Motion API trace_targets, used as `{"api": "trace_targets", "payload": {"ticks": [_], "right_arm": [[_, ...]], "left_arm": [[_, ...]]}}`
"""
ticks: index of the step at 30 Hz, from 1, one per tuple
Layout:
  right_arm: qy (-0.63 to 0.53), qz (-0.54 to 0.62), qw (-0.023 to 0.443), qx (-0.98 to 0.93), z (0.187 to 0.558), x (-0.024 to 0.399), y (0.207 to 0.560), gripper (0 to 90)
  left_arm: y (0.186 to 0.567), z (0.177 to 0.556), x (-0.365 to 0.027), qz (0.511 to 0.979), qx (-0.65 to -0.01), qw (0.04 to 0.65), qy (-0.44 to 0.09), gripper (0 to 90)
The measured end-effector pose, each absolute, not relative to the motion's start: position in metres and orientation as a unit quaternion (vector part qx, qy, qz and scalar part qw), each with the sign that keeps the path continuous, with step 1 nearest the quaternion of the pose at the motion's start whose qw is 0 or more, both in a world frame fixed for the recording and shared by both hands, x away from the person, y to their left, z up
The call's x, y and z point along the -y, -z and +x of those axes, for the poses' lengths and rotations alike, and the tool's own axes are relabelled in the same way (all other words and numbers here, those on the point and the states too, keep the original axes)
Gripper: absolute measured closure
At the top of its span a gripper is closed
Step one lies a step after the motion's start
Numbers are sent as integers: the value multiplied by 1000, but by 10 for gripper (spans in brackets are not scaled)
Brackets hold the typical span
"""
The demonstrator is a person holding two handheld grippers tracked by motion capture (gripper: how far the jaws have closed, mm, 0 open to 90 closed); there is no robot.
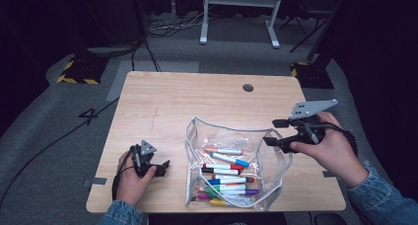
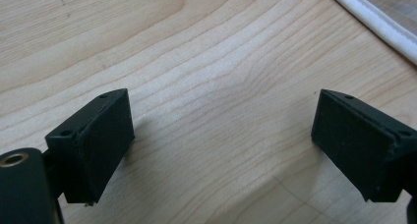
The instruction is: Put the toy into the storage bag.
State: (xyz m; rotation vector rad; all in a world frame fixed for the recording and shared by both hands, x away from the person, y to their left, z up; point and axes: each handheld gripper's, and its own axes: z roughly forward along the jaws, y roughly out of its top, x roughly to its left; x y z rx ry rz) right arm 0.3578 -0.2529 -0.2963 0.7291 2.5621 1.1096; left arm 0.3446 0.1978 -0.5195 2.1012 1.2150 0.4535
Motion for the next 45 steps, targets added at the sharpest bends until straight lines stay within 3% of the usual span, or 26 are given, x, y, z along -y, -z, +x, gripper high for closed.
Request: {"api": "trace_targets", "payload": {"ticks": [13, 23, 45], "right_arm": [[-391, 342, 149, -842, 356, 328, 315, 346], [-360, 401, 145, -830, 361, 366, 369, 319], [-358, 439, 128, -814, 361, 374, 496, 259]], "left_arm": [[520, 340, -205, 804, -464, 330, -174, 91], [520, 338, -207, 803, -465, 331, -173, 92], [520, 337, -211, 801, -468, 331, -175, 91]]}}
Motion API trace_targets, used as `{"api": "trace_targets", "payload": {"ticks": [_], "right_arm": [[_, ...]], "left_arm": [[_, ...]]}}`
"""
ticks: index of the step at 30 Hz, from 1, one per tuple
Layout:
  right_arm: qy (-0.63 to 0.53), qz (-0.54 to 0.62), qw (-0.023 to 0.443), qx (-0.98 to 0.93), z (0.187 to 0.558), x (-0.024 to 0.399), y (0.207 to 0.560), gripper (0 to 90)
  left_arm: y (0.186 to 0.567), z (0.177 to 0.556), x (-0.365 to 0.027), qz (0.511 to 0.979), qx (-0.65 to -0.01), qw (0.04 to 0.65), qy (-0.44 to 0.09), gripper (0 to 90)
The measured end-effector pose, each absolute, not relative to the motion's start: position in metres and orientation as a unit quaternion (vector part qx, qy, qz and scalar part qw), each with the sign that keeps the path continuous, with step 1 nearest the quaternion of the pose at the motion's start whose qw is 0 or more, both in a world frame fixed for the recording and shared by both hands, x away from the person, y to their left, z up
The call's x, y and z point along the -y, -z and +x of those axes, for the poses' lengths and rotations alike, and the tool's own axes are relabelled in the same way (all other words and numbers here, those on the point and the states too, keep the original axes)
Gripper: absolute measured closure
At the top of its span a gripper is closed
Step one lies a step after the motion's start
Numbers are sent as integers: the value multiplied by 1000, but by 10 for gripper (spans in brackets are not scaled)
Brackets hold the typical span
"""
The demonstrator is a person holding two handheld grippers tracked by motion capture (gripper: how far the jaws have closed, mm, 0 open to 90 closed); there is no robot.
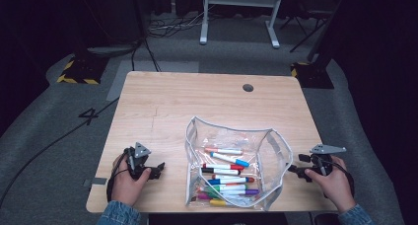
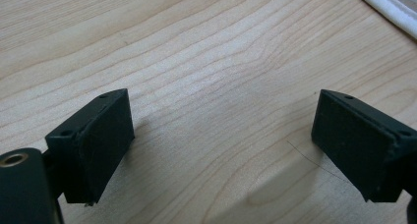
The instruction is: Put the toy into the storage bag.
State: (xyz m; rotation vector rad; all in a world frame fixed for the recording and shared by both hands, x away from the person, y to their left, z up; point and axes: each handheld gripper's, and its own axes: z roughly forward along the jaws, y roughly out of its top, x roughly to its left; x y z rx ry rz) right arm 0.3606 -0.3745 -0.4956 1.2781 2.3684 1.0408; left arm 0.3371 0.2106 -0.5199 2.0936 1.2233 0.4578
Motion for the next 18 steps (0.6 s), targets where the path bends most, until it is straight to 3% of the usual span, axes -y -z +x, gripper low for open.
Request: {"api": "trace_targets", "payload": {"ticks": [7, 10, 18], "right_arm": [[-352, 427, 158, -818, 360, 372, 507, 224], [-357, 410, 191, -817, 359, 369, 514, 140], [-354, 409, 186, -821, 362, 368, 514, 118]], "left_arm": [[520, 337, -211, 801, -468, 330, -175, 92], [520, 337, -211, 801, -468, 329, -176, 91], [520, 337, -211, 802, -468, 328, -177, 87]]}}
